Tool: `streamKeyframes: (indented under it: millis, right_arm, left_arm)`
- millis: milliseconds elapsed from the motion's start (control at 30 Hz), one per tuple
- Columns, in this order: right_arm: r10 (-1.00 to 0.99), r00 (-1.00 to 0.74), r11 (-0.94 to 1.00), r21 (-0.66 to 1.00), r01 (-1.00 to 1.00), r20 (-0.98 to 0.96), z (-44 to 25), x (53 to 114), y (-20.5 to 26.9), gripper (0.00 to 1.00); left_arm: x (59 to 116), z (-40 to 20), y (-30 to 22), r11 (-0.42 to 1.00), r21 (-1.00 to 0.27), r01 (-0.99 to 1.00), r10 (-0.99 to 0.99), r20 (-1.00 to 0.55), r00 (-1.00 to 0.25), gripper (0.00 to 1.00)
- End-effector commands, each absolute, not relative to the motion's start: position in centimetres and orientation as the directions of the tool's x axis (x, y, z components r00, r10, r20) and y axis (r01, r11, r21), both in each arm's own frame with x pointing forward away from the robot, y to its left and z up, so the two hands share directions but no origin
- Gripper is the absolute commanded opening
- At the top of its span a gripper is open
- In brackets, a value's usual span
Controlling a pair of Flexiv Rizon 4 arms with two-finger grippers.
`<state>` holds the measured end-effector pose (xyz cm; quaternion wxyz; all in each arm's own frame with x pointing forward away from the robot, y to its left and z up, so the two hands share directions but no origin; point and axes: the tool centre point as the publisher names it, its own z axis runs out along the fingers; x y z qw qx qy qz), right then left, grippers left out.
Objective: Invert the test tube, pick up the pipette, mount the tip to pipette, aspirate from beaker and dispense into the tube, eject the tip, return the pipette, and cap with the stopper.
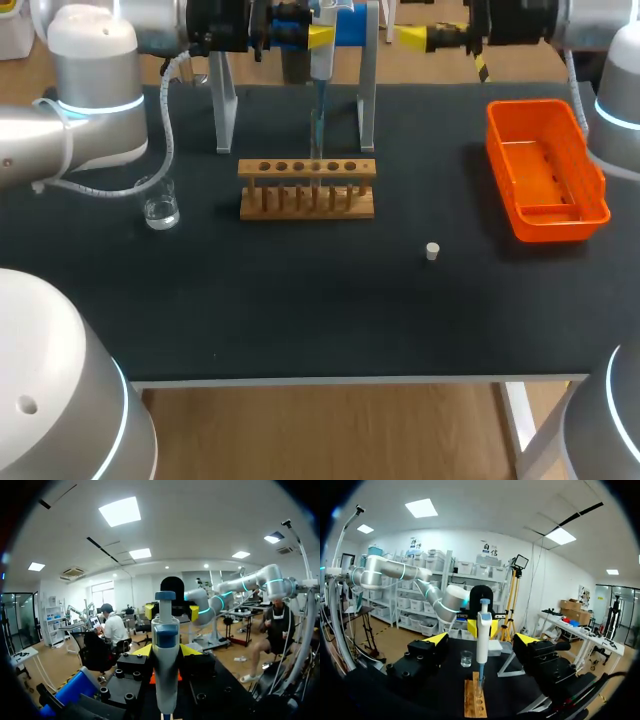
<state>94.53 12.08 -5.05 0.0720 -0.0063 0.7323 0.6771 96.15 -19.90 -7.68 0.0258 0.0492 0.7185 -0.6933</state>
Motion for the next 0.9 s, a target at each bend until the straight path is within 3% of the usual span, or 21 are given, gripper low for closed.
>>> streamKeyframes:
  millis: [33,333,900]
  right_arm:
    - [0.071,-0.994,0.07,0.994,-0.08,-0.085,-3.7,94.9,12.2,0.38]
    - [0.05,-0.999,0.046,0.999,-0.012,-0.014,-1.3,95.1,13.9,0.0]
    - [-0.001,-0.999,0.088,0.995,-0.044,-0.044,0.2,94.5,18.3,0.0]
  left_arm:
    - [96.2,-7.7,-19.8,0.033,-0.994,0.107,0.039,-0.106,-0.994,0.0]
    - [96.2,-7.7,-19.8,0.033,-0.994,0.107,0.039,-0.106,-0.994,0.0]
    - [96.2,-7.7,-19.8,0.033,-0.994,0.107,0.039,-0.106,-0.994,0.0]
